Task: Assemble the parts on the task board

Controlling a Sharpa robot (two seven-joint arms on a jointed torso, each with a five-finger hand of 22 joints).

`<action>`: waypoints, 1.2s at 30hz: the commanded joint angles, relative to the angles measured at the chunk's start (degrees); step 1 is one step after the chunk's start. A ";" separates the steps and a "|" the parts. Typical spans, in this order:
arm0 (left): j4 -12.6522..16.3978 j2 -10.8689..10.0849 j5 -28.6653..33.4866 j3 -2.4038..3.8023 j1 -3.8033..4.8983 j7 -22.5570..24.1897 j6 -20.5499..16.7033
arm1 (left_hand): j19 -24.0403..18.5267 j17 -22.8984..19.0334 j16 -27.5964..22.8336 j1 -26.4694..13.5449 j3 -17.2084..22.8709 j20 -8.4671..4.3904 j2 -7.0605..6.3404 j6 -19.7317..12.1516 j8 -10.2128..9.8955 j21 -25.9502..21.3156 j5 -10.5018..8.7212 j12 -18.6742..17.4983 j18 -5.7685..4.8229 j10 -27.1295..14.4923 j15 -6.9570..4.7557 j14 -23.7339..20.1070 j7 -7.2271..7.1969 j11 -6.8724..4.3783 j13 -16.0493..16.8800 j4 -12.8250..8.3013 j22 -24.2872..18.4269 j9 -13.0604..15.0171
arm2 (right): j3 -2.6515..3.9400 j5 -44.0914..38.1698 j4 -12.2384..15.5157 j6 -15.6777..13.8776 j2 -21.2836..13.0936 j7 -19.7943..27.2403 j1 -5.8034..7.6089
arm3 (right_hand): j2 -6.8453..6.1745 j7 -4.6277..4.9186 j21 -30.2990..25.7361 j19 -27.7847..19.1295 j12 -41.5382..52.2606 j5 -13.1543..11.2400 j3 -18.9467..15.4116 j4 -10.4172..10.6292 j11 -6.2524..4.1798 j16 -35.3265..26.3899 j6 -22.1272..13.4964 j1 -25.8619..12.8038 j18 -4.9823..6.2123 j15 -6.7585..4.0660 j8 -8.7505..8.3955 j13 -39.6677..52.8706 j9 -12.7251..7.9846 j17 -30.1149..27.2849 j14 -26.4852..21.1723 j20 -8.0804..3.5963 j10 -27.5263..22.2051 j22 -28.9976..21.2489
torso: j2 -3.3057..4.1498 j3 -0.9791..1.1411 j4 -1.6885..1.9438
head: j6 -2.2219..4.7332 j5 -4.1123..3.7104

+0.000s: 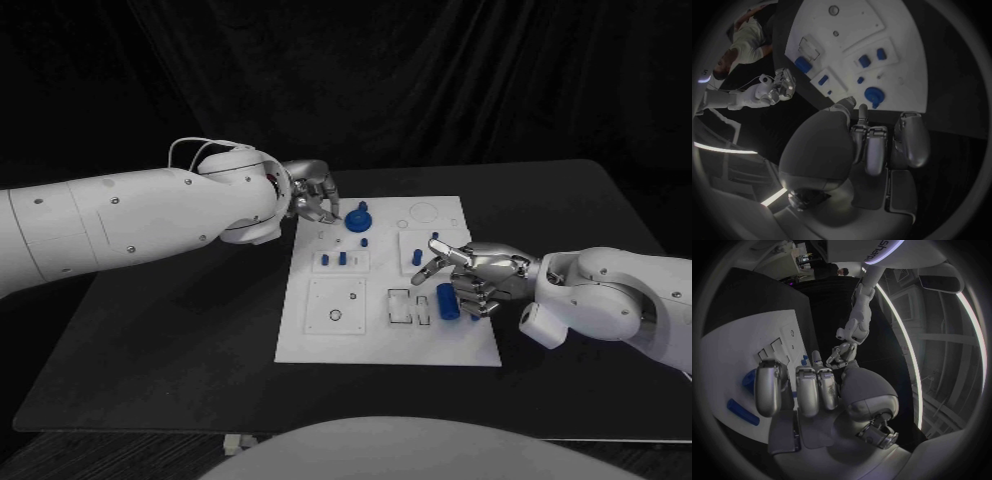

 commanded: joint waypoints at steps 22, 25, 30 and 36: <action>-15.83 10.18 -22.17 0.02 -7.31 27.67 -10.20 | 0.26 7.92 -0.28 6.65 5.97 0.81 -5.97 3.67 -8.86 5.51 -2.33 -65.65 0.30 -31.49 0.01 3.74 -0.62 2.03 -53.80 -3.26 10.56 -26.41 | 0.02 -0.06 0.41 0.23 -0.59 0.95 -0.14 | -0.24 0.11 0.10 0.18 0.15 0.35 0.31 -0.19 0.49 -0.13 -0.12 0.03 0.85 0.43 0.36 15.09 -0.05 12.30 5.00 0.35 5.97 10.89 | 0.01 -0.02 0.01 | 0.00 -0.21; -16.98 10.78 -22.42 0.02 -7.63 27.48 -9.87 | 0.24 7.74 -0.30 6.55 6.44 0.74 -5.97 4.63 -8.67 5.33 -2.44 -65.48 0.31 -30.03 -0.08 3.71 -0.43 1.93 -55.20 -3.38 10.53 -26.99 | 0.02 -0.06 0.44 0.11 -0.62 1.23 -0.14 | -0.27 0.11 0.16 0.22 0.15 0.34 0.31 -0.22 0.49 -0.10 -0.06 0.06 0.83 0.43 0.39 15.09 -0.05 12.38 5.03 0.35 5.97 10.92 | 0.01 -0.03 0.00 | 0.00 -0.22; -18.82 11.80 -22.58 0.02 -8.12 27.27 -9.16 | 0.21 7.32 -0.45 6.27 7.23 0.68 -5.93 6.51 -8.23 5.09 -2.16 -65.41 0.34 -28.42 -0.17 3.58 -0.71 1.79 -56.99 -3.45 10.50 -27.56 | 0.02 -0.06 0.36 -0.02 -0.52 1.55 -0.14 | -0.29 0.11 0.14 0.21 0.15 0.32 0.30 -0.24 0.49 -0.12 0.00 0.09 0.83 0.43 0.43 15.09 -0.04 12.31 5.01 0.35 5.97 10.91 | 0.01 -0.02 -0.01 | 0.00 -0.28; -20.58 12.94 -22.64 0.03 -8.82 27.26 -7.77 | 0.08 6.87 -0.62 5.88 7.92 0.58 -5.87 8.53 -7.70 4.66 -2.26 -65.17 0.42 -26.49 -0.29 3.45 -0.84 1.56 -58.50 -3.55 10.41 -27.94 | 0.02 -0.06 0.28 -0.09 -0.38 1.75 -0.14 | -0.30 0.11 0.13 0.21 0.15 0.30 0.29 -0.25 0.49 -0.12 0.02 0.09 0.84 0.43 0.44 15.09 -0.05 12.31 5.01 0.35 5.97 10.91 | 0.00 -0.03 0.00 | 0.00 -0.33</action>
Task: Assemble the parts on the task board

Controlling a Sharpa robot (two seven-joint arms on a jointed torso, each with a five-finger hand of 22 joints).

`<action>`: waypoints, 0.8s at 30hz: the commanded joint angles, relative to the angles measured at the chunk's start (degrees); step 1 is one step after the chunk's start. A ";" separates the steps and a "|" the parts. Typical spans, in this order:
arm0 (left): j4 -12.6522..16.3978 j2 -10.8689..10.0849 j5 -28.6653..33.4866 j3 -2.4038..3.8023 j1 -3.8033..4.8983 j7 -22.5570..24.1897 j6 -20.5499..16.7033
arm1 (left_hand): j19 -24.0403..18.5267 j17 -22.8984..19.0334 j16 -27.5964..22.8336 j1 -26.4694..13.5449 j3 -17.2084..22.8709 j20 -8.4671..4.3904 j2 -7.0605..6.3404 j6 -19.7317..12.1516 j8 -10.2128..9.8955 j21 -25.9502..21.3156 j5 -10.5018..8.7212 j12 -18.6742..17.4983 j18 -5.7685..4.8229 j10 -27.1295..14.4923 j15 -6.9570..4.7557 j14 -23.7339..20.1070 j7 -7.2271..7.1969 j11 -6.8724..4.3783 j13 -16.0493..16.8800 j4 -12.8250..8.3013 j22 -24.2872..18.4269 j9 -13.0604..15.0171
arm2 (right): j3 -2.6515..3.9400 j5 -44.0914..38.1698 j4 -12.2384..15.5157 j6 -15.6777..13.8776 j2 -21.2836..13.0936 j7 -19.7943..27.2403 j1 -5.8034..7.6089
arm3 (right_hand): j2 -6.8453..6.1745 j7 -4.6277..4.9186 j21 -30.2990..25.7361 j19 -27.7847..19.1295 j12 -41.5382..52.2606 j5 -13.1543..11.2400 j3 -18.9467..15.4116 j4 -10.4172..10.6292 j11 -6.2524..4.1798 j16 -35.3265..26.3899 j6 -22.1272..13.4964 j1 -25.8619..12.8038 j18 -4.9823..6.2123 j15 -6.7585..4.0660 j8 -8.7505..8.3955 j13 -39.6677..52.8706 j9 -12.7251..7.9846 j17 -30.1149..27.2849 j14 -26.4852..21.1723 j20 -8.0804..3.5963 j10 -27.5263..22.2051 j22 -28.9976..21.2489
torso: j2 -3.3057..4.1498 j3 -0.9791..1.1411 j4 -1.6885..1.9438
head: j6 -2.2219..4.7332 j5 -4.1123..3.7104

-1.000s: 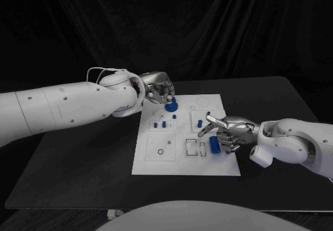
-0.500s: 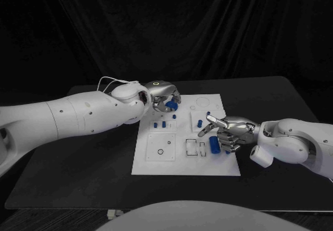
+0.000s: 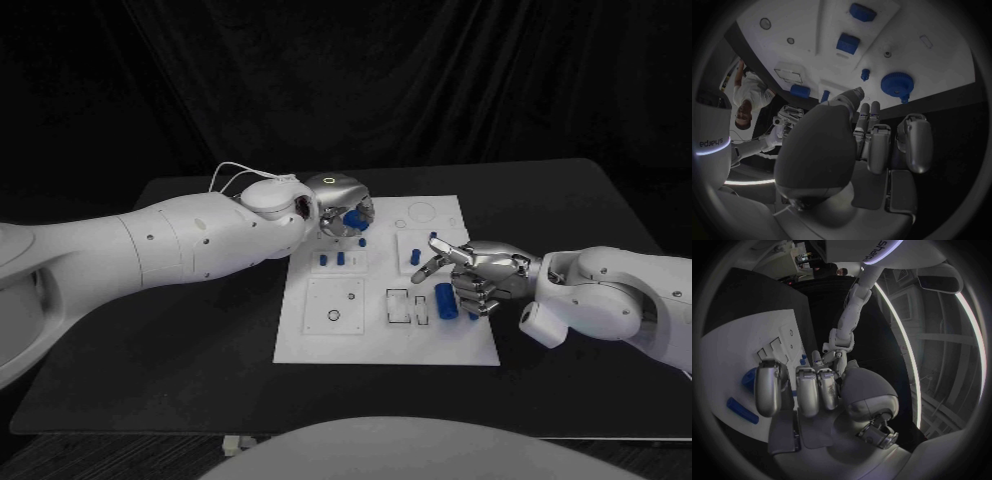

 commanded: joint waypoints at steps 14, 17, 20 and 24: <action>-2.32 1.95 -0.90 0.07 -1.23 1.17 3.17 | -0.16 6.27 -0.37 -1.57 0.57 -0.53 -0.27 1.99 0.31 -0.94 -1.77 -0.01 0.54 2.41 -0.71 3.24 0.40 -0.33 -2.15 0.11 10.23 -0.72 | 0.03 -0.06 0.07 -0.23 -0.06 1.03 -0.13 | -0.40 0.10 0.15 0.22 0.15 0.15 0.04 -0.07 0.48 -0.10 0.07 0.06 0.83 0.43 0.25 15.10 -0.07 12.37 5.03 0.36 5.97 10.93 | -0.01 0.03 0.00 | -0.01 0.05; -2.41 2.05 -0.90 0.07 -1.28 1.12 3.53 | -0.21 6.20 -0.41 -1.63 0.56 -0.54 -0.26 2.06 0.29 -1.06 -1.99 -0.01 0.56 2.53 -0.73 3.22 0.39 -0.34 -2.28 0.10 10.19 -0.78 | 0.03 -0.06 0.08 -0.23 -0.09 1.00 -0.13 | -0.40 0.10 0.15 0.22 0.15 0.15 0.04 -0.07 0.48 -0.10 0.07 0.06 0.83 0.43 0.25 15.10 -0.07 12.37 5.03 0.36 5.97 10.93 | -0.01 0.02 -0.01 | -0.01 0.02; -2.58 2.18 -0.90 0.07 -1.34 1.17 4.06 | -0.22 6.18 -0.41 -1.56 0.61 -0.55 -0.21 2.05 0.25 -1.08 -2.02 -0.02 0.57 2.58 -0.75 3.21 0.42 -0.38 -2.37 0.05 10.19 -0.83 | 0.03 -0.06 0.11 -0.23 -0.15 0.96 -0.13 | -0.40 0.10 0.15 0.22 0.15 0.15 0.04 -0.07 0.48 -0.10 0.07 0.06 0.83 0.43 0.25 15.10 -0.07 12.37 5.03 0.36 5.97 10.93 | -0.01 0.02 -0.01 | -0.01 -0.03; -2.99 2.45 -0.90 0.07 -1.40 1.24 4.68 | -0.26 6.02 -0.48 -1.23 0.78 -0.61 -0.32 1.85 -0.02 -1.21 -1.91 -0.22 0.59 2.49 -0.84 3.15 0.20 -0.54 -2.80 -0.29 10.17 -1.09 | 0.03 -0.06 0.16 -0.23 -0.20 0.97 -0.13 | -0.44 0.09 0.12 0.20 0.15 0.09 0.00 -0.07 0.48 -0.14 0.09 0.05 0.84 0.43 0.27 15.10 -0.09 12.28 5.00 0.36 5.97 10.91 | -0.02 0.03 0.00 | -0.01 0.01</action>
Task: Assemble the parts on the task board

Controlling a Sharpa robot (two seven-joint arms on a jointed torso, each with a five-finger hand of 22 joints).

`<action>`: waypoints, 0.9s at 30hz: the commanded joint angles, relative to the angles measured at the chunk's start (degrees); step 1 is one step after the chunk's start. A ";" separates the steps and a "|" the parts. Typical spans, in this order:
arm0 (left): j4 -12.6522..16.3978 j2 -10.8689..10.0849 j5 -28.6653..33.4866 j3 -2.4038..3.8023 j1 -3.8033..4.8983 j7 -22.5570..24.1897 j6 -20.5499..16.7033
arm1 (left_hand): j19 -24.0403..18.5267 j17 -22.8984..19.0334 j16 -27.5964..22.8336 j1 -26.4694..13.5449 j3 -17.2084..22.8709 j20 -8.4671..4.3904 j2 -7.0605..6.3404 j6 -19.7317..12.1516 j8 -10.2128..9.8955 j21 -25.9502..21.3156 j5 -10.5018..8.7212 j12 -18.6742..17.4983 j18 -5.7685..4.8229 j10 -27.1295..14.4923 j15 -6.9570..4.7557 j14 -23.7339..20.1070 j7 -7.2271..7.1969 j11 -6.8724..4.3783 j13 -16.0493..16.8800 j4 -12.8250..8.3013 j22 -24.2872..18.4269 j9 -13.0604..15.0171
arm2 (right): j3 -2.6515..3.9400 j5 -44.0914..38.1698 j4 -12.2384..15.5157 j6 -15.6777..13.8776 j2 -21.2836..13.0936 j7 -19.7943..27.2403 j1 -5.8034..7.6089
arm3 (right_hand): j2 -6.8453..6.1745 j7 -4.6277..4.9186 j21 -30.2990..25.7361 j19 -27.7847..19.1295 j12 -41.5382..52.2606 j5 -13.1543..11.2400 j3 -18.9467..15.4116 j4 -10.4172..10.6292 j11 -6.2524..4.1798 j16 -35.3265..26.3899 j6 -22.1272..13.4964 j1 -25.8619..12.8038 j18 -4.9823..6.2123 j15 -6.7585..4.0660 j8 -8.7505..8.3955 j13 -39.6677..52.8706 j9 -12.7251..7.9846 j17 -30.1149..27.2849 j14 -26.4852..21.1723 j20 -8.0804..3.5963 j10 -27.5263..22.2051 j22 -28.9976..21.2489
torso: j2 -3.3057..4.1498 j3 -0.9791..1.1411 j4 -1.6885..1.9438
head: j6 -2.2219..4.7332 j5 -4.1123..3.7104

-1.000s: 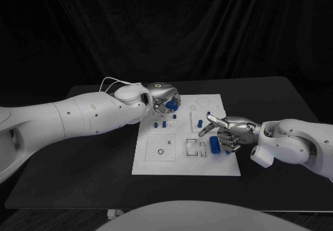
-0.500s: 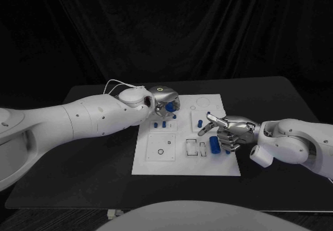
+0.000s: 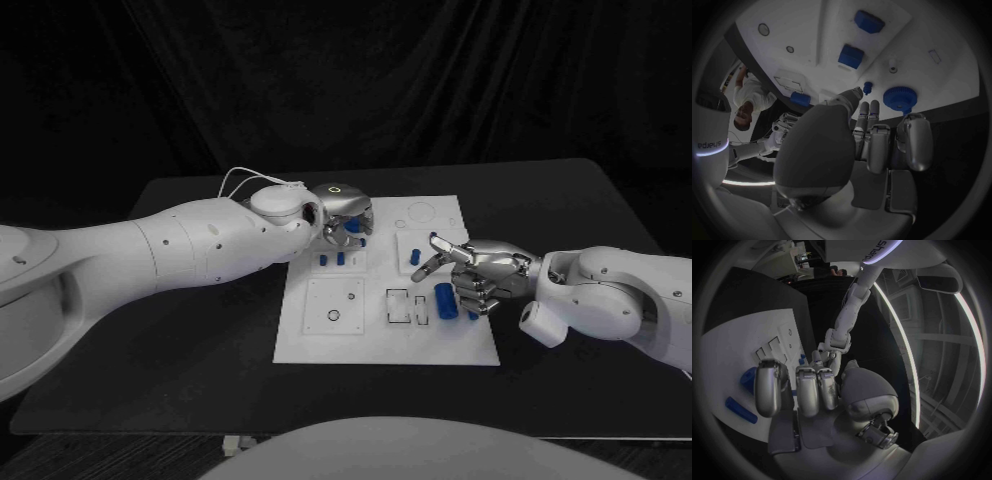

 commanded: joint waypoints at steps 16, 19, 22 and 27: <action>-2.28 1.78 -0.12 0.08 -0.50 1.10 2.71 | -0.17 5.59 -0.32 0.86 1.88 -0.50 0.31 0.31 -0.65 -0.53 1.85 -0.41 0.63 1.13 -0.44 3.00 -0.07 -0.10 -1.51 -1.31 10.13 -0.81 | 0.01 -0.06 0.31 -0.07 -0.26 0.28 -0.12 | -0.48 0.09 0.15 0.01 0.15 0.03 -0.06 -0.06 0.48 -0.12 0.11 0.03 0.83 0.43 0.29 15.10 -0.10 12.31 5.01 0.15 5.97 10.88 | 0.02 0.00 -0.02 | 0.00 -0.03; -2.95 2.22 -0.12 0.08 -0.76 1.24 2.93 | -0.28 5.19 -0.57 0.99 2.17 -0.49 0.46 0.45 -0.63 -0.79 1.96 -0.44 0.68 1.29 -0.41 2.85 -0.15 -0.08 -1.72 -1.49 10.07 -0.89 | 0.01 -0.06 0.36 -0.06 -0.26 0.26 -0.12 | -0.48 0.09 0.15 0.01 0.15 0.03 -0.06 -0.06 0.48 -0.12 0.11 0.03 0.83 0.43 0.29 15.10 -0.10 12.31 5.01 0.15 5.97 10.88 | 0.01 0.00 -0.04 | 0.00 0.01; -3.49 2.56 -0.12 0.08 -0.99 1.24 3.32 | -0.30 5.18 -0.56 1.02 2.33 -0.49 0.54 0.49 -0.63 -0.82 2.07 -0.41 0.68 1.46 -0.41 2.84 -0.21 -0.09 -1.84 -1.59 10.07 -0.94 | 0.01 -0.06 0.45 -0.08 -0.32 0.23 -0.12 | -0.48 0.09 0.15 0.01 0.15 0.03 -0.06 -0.06 0.48 -0.12 0.11 0.03 0.83 0.43 0.29 15.10 -0.10 12.31 5.01 0.15 5.97 10.88 | -0.01 0.02 0.00 | 0.00 -0.17; -3.93 2.80 -0.12 0.08 -1.15 1.12 3.63 | -0.33 5.03 -0.65 0.98 2.43 -0.49 0.52 0.50 -0.66 -0.88 2.12 -0.37 0.69 1.69 -0.42 2.78 -0.28 -0.11 -1.97 -1.70 10.06 -1.01 | 0.01 -0.06 0.49 -0.10 -0.40 0.20 -0.12 | -0.48 0.09 0.15 0.01 0.15 0.02 -0.06 -0.05 0.48 -0.12 0.11 0.02 0.83 0.43 0.29 15.10 -0.11 12.31 5.01 0.15 5.97 10.88 | 0.02 -0.01 -0.01 | 0.00 -0.14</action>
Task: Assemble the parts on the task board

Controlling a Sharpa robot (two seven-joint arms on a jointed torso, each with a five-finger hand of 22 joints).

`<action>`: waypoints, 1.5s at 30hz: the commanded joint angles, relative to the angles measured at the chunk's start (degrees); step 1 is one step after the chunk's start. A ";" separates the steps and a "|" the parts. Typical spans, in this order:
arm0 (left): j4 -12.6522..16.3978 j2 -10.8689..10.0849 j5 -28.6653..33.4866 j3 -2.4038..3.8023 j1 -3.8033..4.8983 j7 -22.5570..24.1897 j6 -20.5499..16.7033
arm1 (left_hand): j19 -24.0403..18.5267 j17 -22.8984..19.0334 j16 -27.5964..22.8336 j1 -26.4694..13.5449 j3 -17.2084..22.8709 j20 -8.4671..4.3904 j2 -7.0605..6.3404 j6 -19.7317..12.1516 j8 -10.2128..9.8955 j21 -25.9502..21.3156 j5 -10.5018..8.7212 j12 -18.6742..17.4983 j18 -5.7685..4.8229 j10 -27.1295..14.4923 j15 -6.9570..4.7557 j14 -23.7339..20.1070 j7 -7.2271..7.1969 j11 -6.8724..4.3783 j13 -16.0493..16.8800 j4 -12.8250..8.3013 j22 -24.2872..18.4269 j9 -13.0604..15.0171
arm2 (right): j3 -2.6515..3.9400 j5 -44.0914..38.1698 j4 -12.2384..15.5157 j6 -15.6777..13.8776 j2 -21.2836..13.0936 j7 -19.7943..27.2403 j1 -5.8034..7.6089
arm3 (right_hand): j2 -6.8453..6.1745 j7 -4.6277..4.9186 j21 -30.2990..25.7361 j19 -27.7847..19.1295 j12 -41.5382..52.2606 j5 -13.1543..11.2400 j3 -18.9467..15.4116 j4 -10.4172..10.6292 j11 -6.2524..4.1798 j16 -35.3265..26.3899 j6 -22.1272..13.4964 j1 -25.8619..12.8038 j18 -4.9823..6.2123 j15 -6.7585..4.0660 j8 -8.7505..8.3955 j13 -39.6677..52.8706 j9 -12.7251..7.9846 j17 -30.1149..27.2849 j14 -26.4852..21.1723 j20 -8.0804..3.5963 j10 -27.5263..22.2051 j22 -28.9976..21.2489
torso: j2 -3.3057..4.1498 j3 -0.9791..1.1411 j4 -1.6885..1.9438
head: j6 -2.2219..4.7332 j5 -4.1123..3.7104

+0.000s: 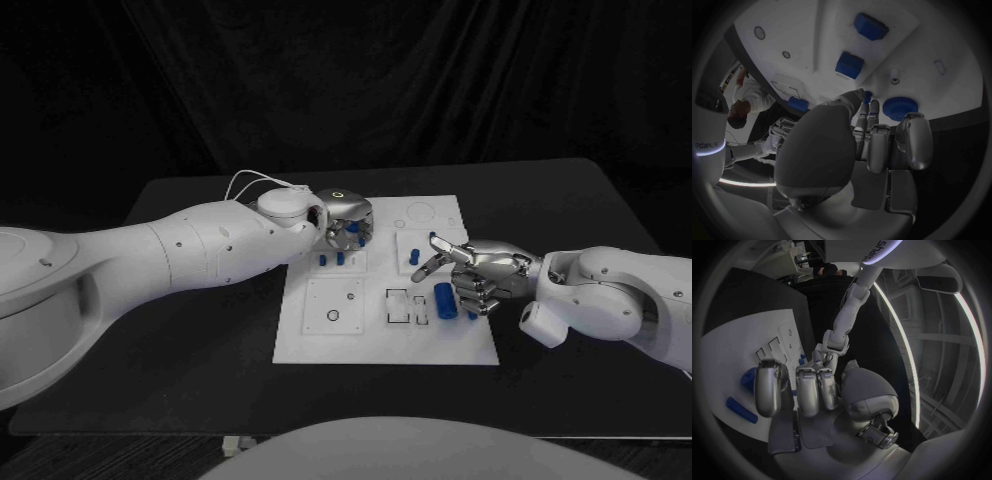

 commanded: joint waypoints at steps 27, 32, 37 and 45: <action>-1.22 0.63 -0.03 0.07 -0.78 2.11 -3.03 | -0.30 3.03 -1.40 0.48 1.33 -1.16 2.69 6.05 2.38 -1.04 1.53 2.34 0.83 6.52 -1.42 2.30 -0.18 -1.36 -0.81 -3.06 9.92 0.44 | 0.02 -0.06 0.24 0.46 -0.17 -0.40 -0.13 | -0.44 0.09 0.04 -0.05 0.15 -0.03 -0.14 0.00 0.48 -0.18 0.18 -0.03 0.86 0.43 0.35 15.10 -0.09 12.18 4.97 0.16 5.97 10.84 | 0.04 0.00 -0.01 | 0.00 -0.01; -1.21 0.52 -0.03 0.07 -0.86 2.62 -4.15 | -0.18 2.98 -1.38 0.51 1.10 -1.26 2.98 7.56 2.95 -0.93 2.06 2.80 0.79 8.03 -1.49 2.38 -0.02 -1.39 -0.80 -3.75 9.97 0.60 | 0.02 -0.06 0.27 0.44 -0.27 -0.45 -0.13 | -0.44 0.09 0.04 -0.05 0.15 -0.03 -0.14 0.00 0.48 -0.18 0.18 -0.03 0.86 0.43 0.35 15.10 -0.09 12.18 4.97 0.16 5.97 10.84 | 0.00 0.01 -0.01 | 0.00 0.05; -0.24 -0.31 -0.03 0.07 -0.88 3.05 -6.25 | -0.19 2.82 -1.45 0.39 0.97 -1.27 3.01 8.04 3.08 -1.04 2.16 2.87 0.81 8.59 -1.47 2.38 0.08 -1.32 -0.84 -3.96 9.94 0.62 | 0.02 -0.06 0.23 0.49 -0.28 -0.51 -0.13 | -0.38 0.10 -0.01 -0.09 0.15 -0.01 -0.13 0.01 0.49 -0.20 0.19 -0.03 0.88 0.43 0.36 15.10 -0.10 12.13 4.95 0.16 5.97 10.81 | 0.00 0.01 -0.01 | 0.00 0.14; 4.80 -4.58 -0.02 0.09 0.27 3.08 -7.32 | -0.38 2.57 -1.59 0.17 0.91 -1.13 2.83 7.90 2.78 -1.53 1.71 2.46 0.87 8.69 -1.15 2.34 0.36 -1.05 -1.15 -4.15 9.81 0.44 | 0.02 -0.06 -0.03 0.98 -0.19 -1.06 -0.13 | -0.34 0.11 -0.03 -0.10 0.15 0.01 -0.12 0.00 0.49 -0.20 0.20 -0.02 0.89 0.43 0.37 15.10 -0.12 12.11 4.94 0.16 5.97 10.80 | -0.01 -0.01 -0.01 | 0.00 0.35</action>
